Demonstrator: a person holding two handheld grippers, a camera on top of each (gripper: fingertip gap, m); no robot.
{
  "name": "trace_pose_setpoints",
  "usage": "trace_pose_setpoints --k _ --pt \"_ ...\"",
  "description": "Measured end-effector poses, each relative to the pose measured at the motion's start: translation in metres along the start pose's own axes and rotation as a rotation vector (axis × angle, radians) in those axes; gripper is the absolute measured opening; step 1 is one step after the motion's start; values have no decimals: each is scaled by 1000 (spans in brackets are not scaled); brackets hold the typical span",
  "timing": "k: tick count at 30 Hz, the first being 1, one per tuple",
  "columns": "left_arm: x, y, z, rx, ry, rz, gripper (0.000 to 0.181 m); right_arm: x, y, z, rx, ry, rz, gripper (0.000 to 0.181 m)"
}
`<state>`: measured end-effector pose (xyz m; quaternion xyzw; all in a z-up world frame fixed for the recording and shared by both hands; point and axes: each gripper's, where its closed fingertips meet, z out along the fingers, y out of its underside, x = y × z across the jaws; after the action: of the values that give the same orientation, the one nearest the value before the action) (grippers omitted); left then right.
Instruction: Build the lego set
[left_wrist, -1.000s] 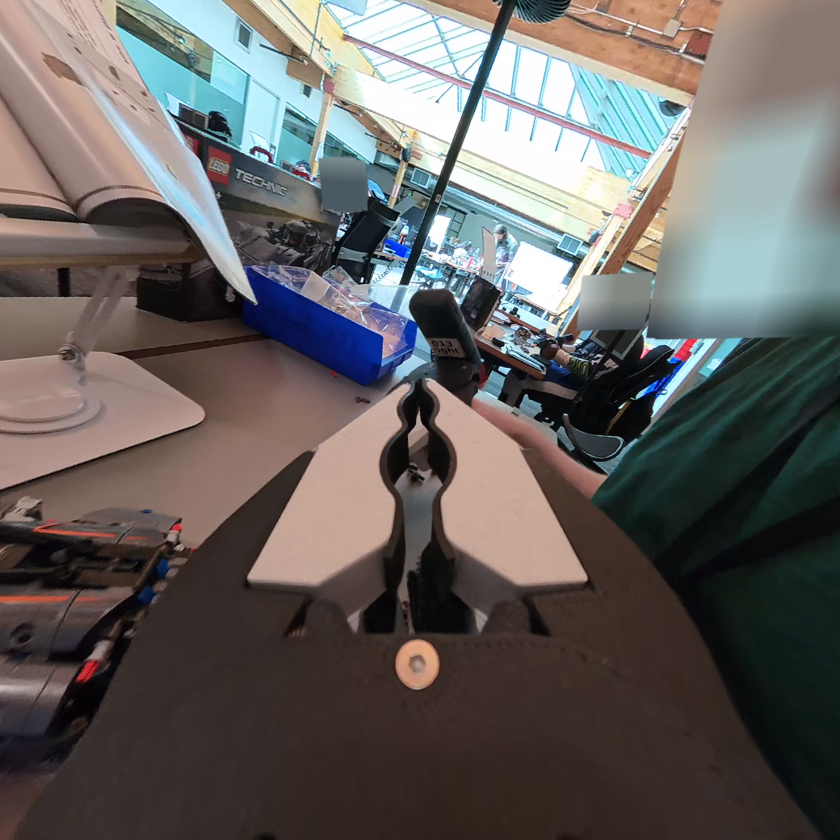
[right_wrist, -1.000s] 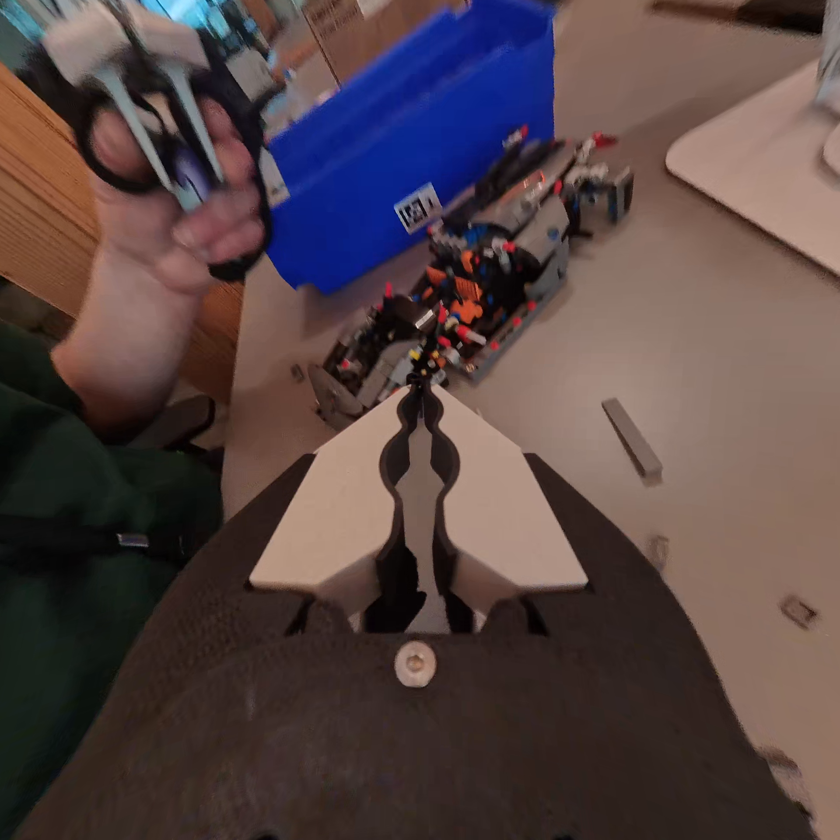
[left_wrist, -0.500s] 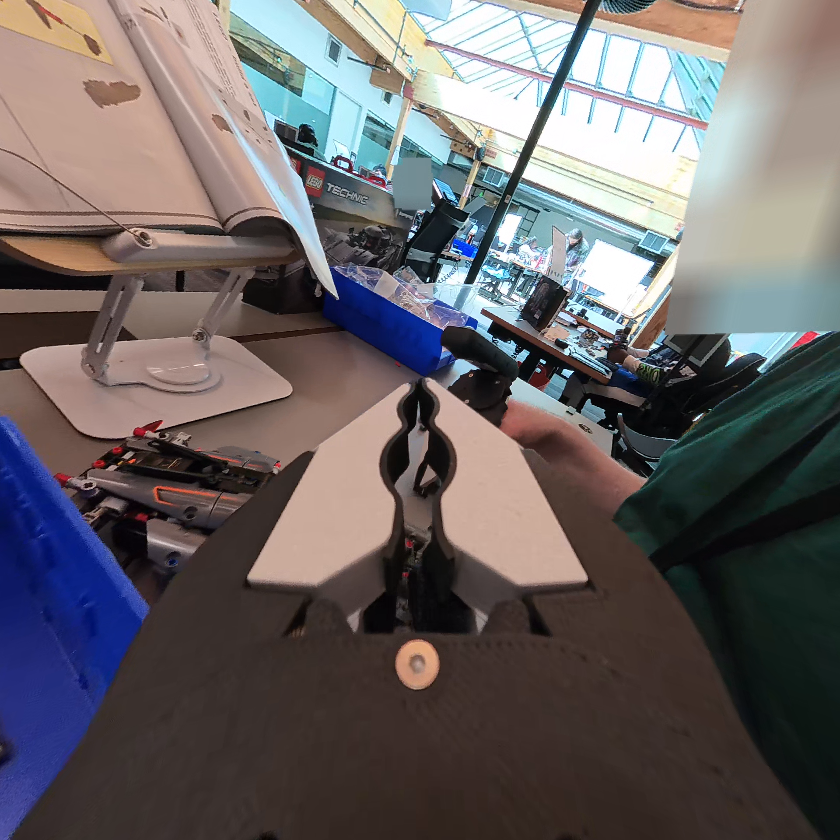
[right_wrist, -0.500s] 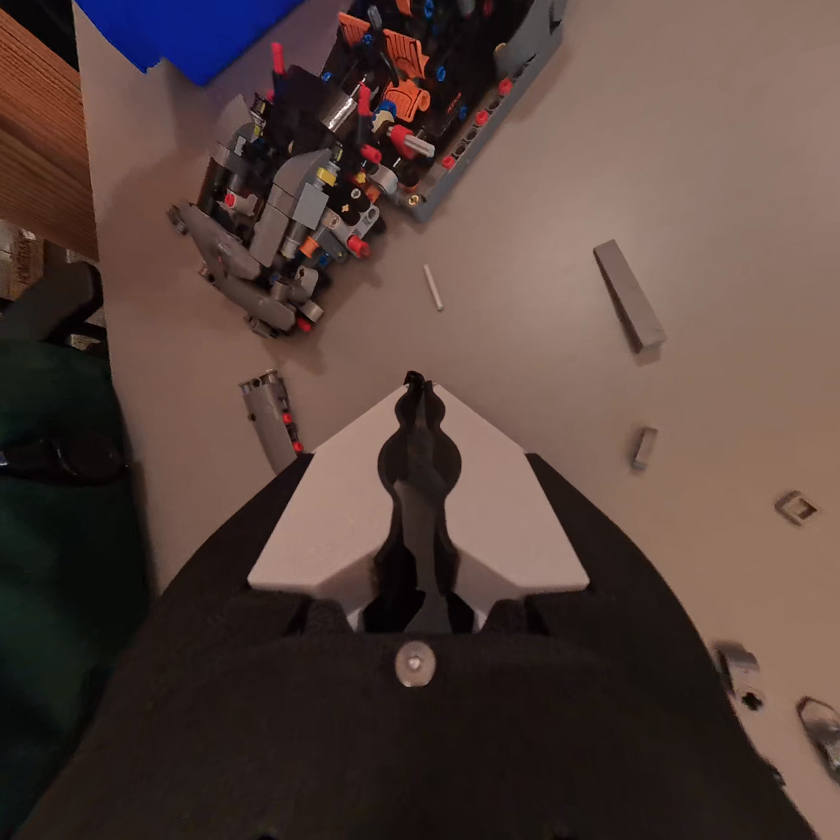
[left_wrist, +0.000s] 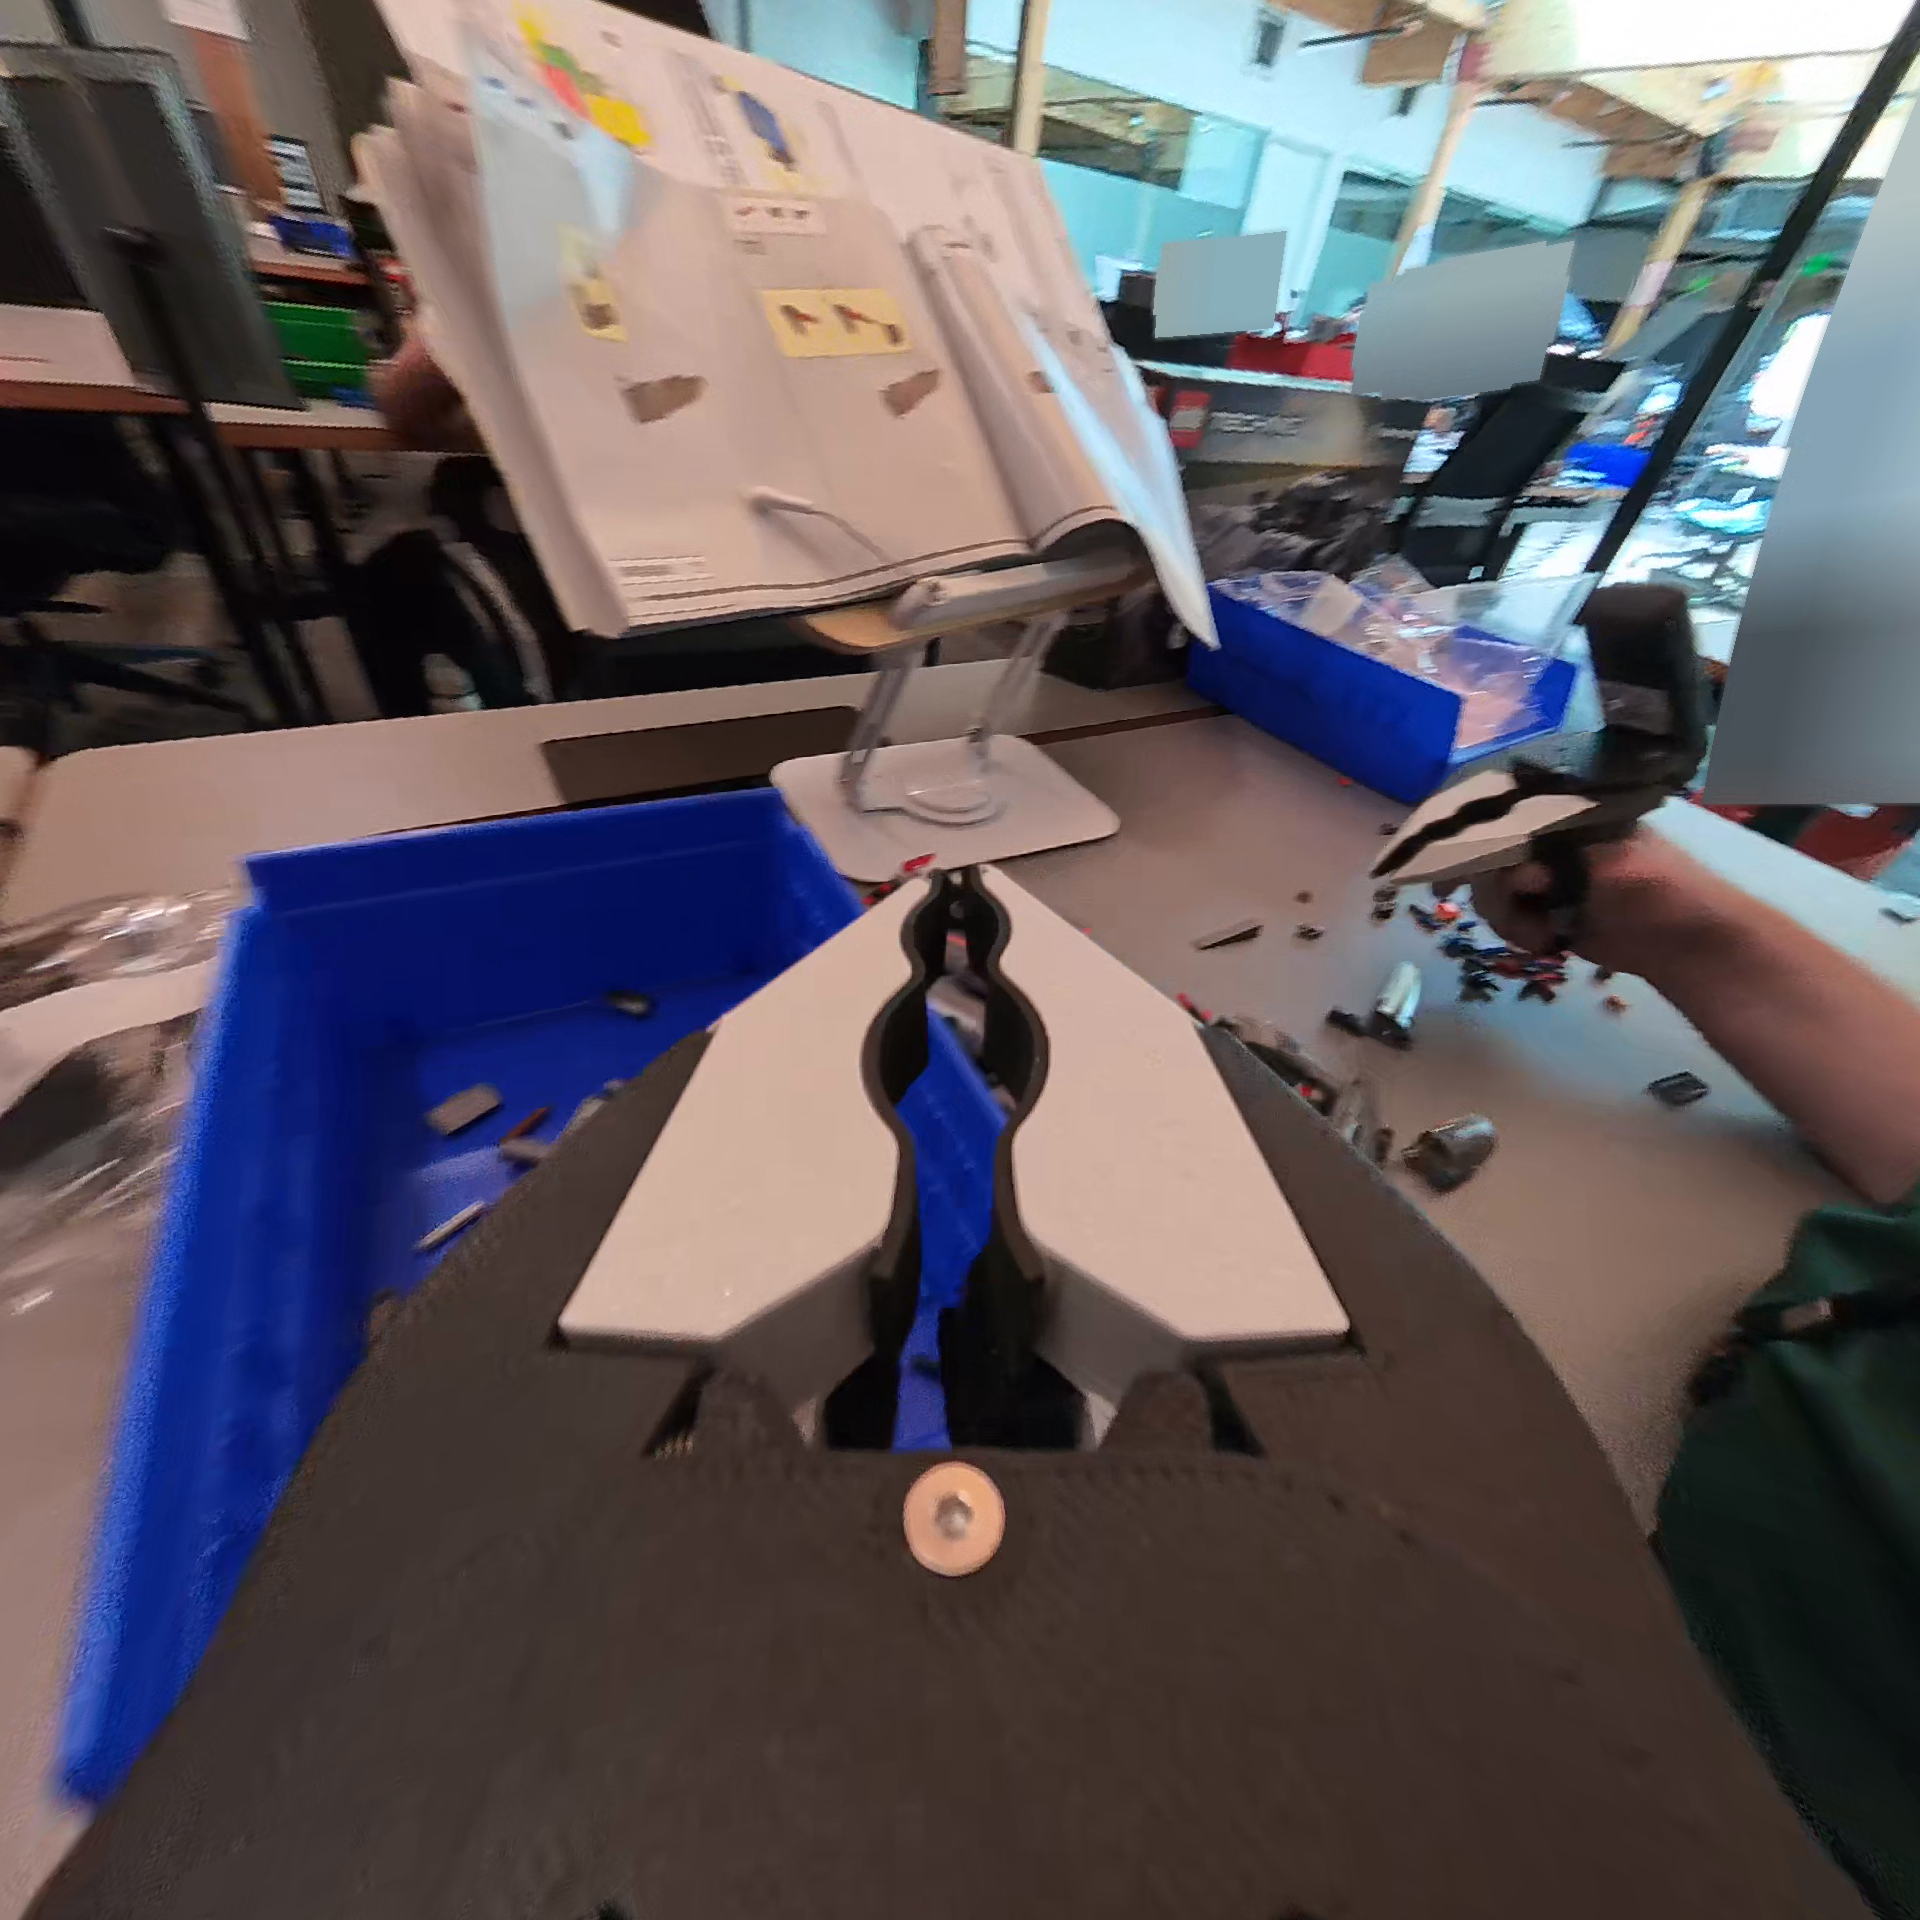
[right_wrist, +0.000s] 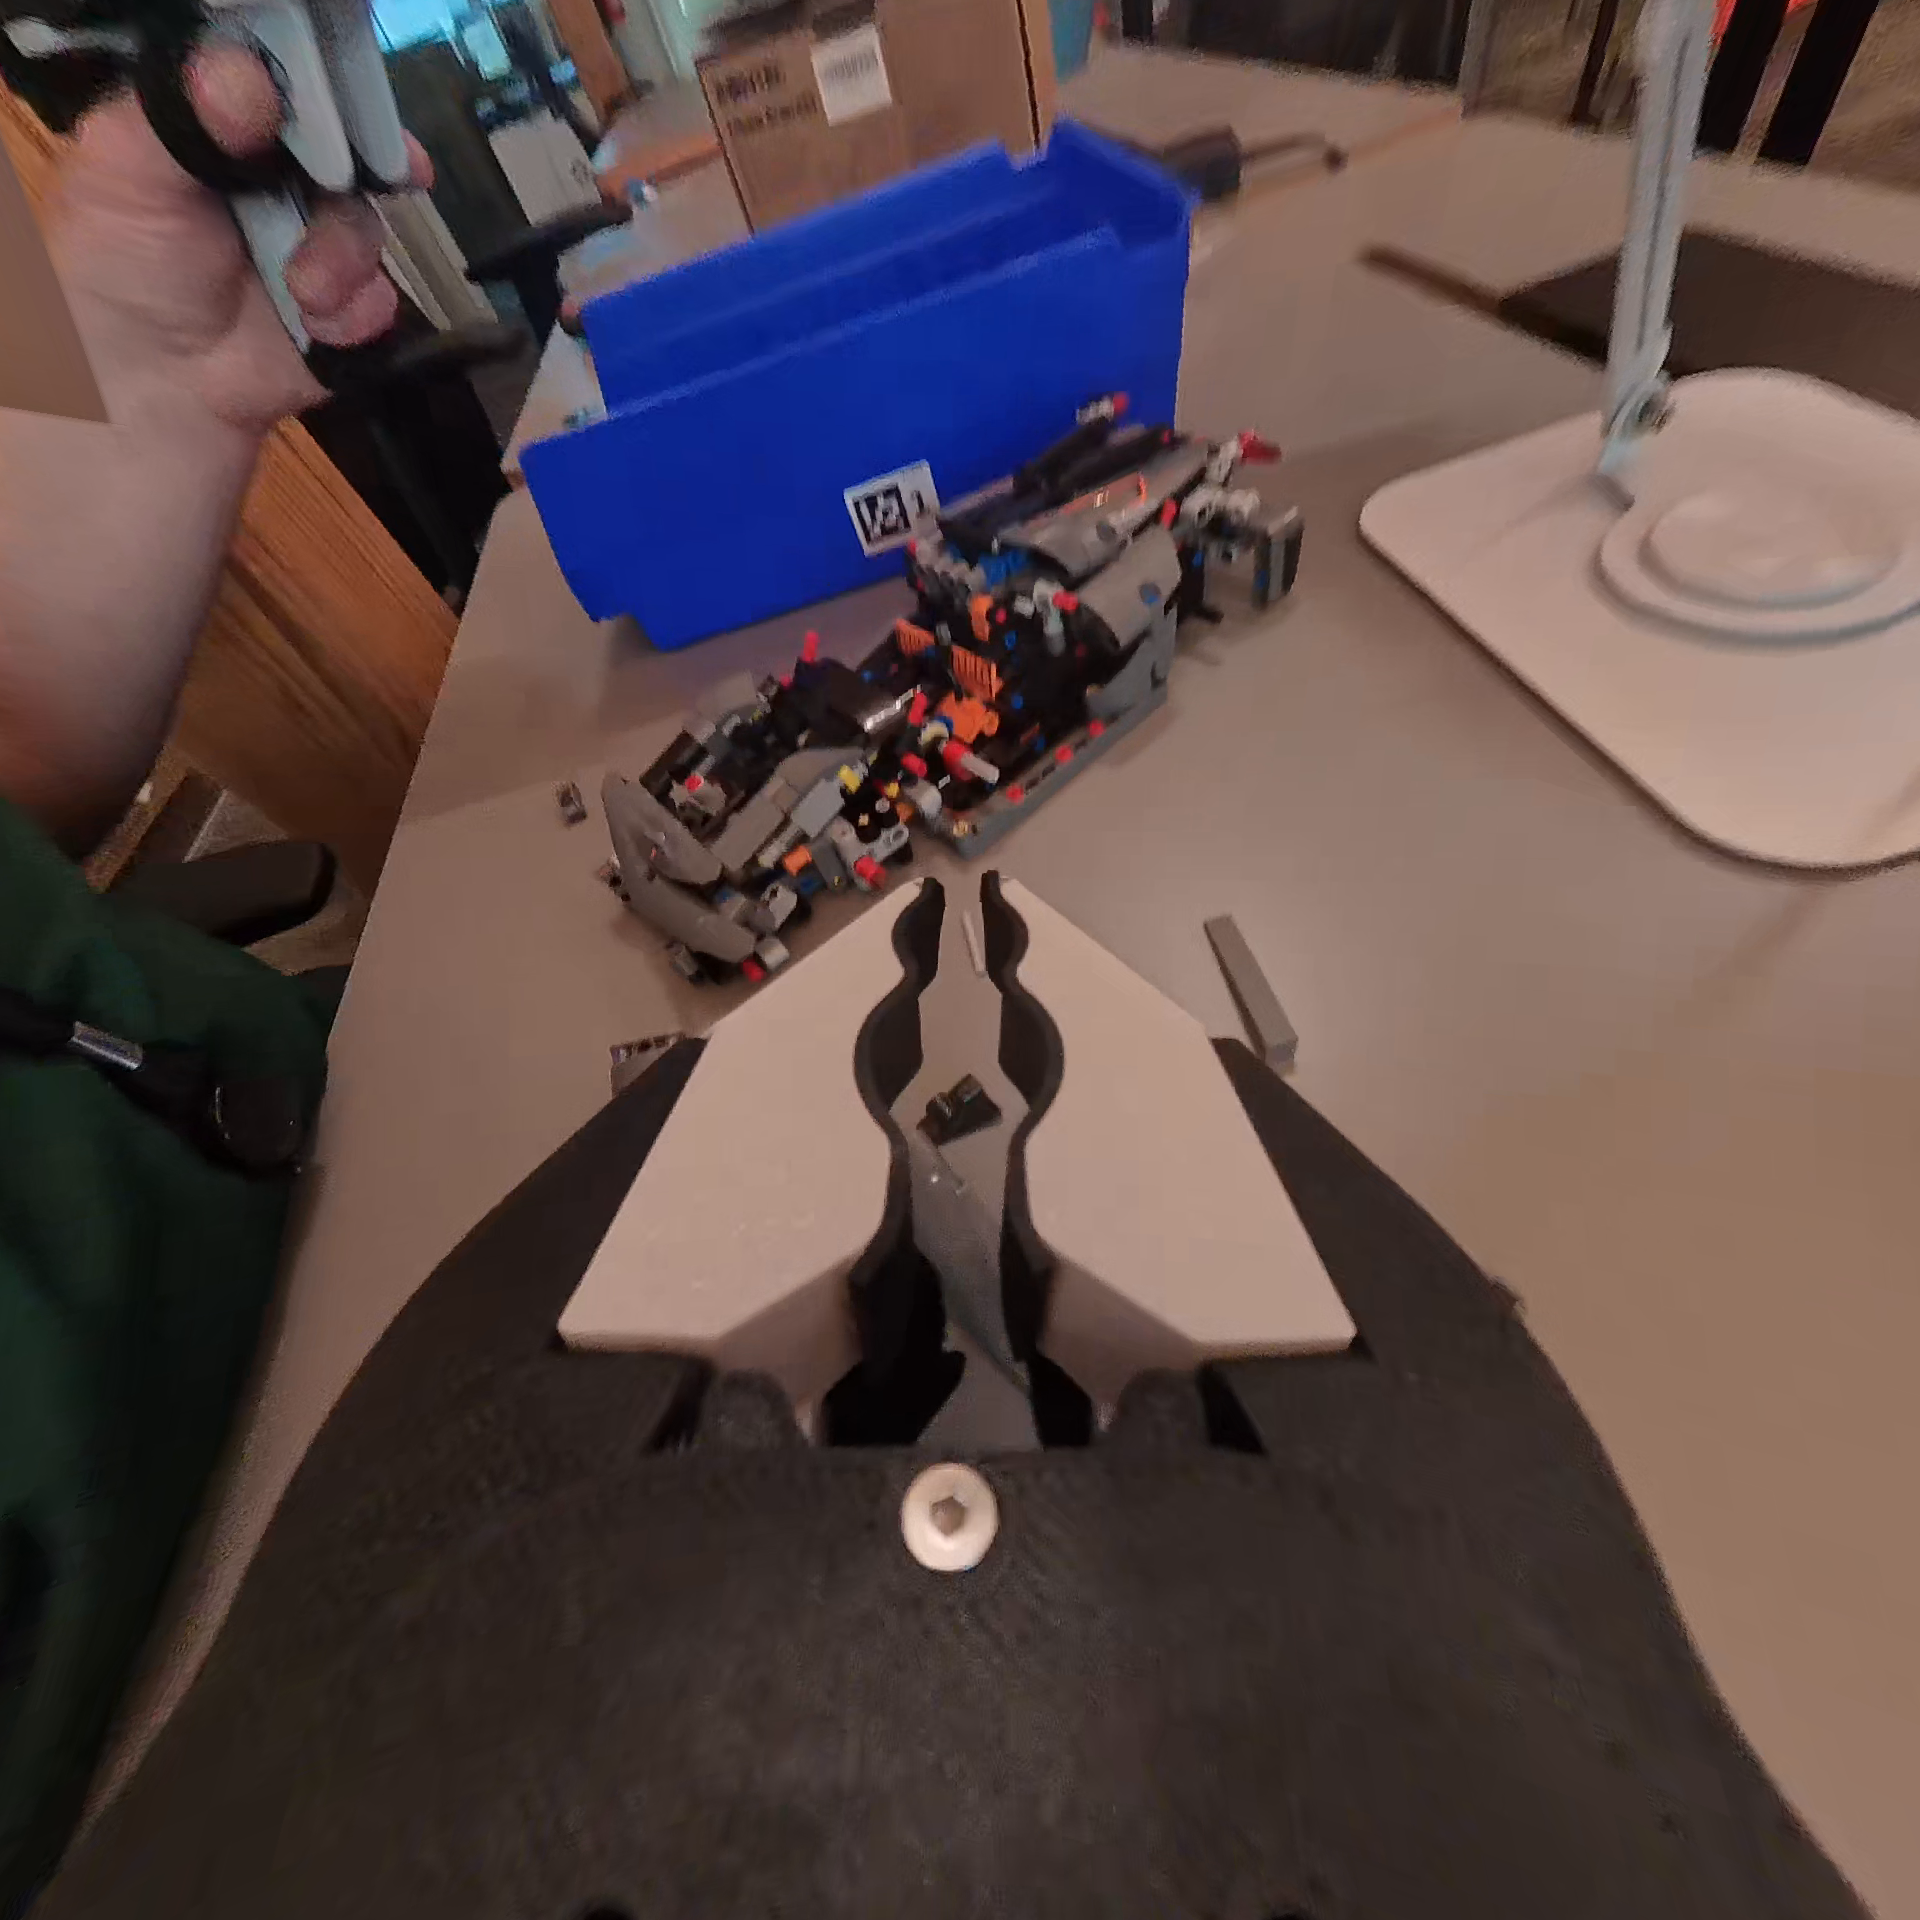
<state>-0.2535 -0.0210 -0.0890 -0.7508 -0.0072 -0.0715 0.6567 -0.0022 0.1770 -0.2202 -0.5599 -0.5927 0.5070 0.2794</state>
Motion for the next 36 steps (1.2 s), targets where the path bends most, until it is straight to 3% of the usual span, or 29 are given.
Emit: trace_pose_setpoints --k 6,15,28,36 --pt "-40 9 -35 -70 -159 59 6 -14 -22 -10 151 -61 -92 4" --pt "-79 48 -51 -337 -333 224 10 -20 -34 -20 282 -131 -109 3" --pt "-96 76 -57 -519 -359 280 8 -23 -40 -27 355 -195 -88 5" --pt "-96 102 -47 -654 -284 301 5 -20 -35 -24 362 -223 -59 6"
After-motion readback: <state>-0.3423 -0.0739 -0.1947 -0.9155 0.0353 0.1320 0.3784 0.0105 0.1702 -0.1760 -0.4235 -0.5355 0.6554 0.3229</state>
